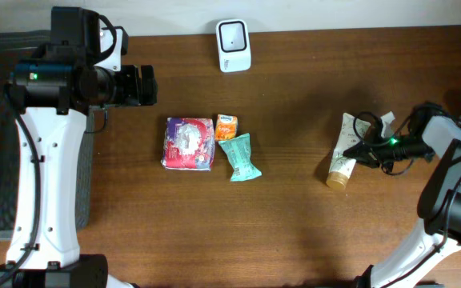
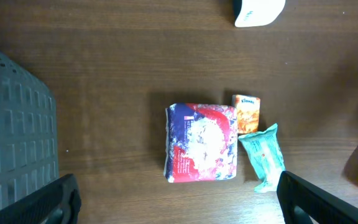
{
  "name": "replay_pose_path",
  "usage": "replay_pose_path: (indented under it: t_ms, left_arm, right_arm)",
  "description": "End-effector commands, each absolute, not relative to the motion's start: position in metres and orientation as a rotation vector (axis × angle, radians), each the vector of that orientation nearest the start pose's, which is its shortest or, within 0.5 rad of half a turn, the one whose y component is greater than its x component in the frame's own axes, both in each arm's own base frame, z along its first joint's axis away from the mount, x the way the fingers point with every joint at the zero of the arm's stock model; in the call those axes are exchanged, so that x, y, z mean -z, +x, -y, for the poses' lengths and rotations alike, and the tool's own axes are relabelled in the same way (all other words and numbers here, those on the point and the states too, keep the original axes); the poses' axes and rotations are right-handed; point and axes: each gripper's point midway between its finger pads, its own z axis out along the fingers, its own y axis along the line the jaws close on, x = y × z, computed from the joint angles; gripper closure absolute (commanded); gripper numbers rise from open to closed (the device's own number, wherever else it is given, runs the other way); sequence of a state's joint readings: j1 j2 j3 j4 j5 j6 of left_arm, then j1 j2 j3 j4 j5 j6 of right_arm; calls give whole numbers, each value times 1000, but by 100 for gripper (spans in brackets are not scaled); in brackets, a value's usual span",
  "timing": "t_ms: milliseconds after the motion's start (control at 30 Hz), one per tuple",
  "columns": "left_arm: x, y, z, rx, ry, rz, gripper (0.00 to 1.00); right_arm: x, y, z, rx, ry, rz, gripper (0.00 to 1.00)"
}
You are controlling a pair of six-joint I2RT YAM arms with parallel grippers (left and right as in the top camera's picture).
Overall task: Scan the item barcode
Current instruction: 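Reach back and grasp the Pantene tube with the right gripper, then lift the Pantene tube and carry it toward the scanner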
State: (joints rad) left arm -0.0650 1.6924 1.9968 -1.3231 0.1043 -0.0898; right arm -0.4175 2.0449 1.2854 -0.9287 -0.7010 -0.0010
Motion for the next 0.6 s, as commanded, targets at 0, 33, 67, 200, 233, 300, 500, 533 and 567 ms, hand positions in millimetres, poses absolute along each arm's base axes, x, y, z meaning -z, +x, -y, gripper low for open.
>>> replay_pose_path:
  t_ms: [0, 33, 67, 200, 233, 300, 500, 533, 567]
  left_arm:
    - [-304, 392, 44, 202, 20, -2574, 1]
    - [-304, 392, 44, 201, 20, -2574, 1]
    - [-304, 392, 44, 202, 20, -2574, 1]
    - [-304, 392, 44, 201, 20, -2574, 1]
    - [-304, 392, 44, 202, 20, -2574, 1]
    - [-304, 392, 44, 201, 20, -2574, 1]
    - [-304, 392, 44, 202, 20, -2574, 1]
    - [-304, 392, 44, 201, 20, -2574, 1]
    - [-304, 392, 44, 202, 20, -2574, 1]
  right_arm:
    - [-28, 364, 31, -818, 594, -2976, 96]
    - [-34, 367, 31, -725, 605, -3012, 96]
    - [-43, 370, 34, -516, 644, -3076, 96]
    - [-81, 362, 57, 490, 836, -3019, 96]
    - [-85, 360, 54, 587, 830, -2988, 96]
    - [-82, 356, 35, 732, 791, -2947, 96]
    - [-44, 351, -22, 889, 562, -2959, 91]
    - [-39, 351, -36, 879, 510, -2967, 66]
    - [-36, 351, -48, 856, 475, -2972, 54]
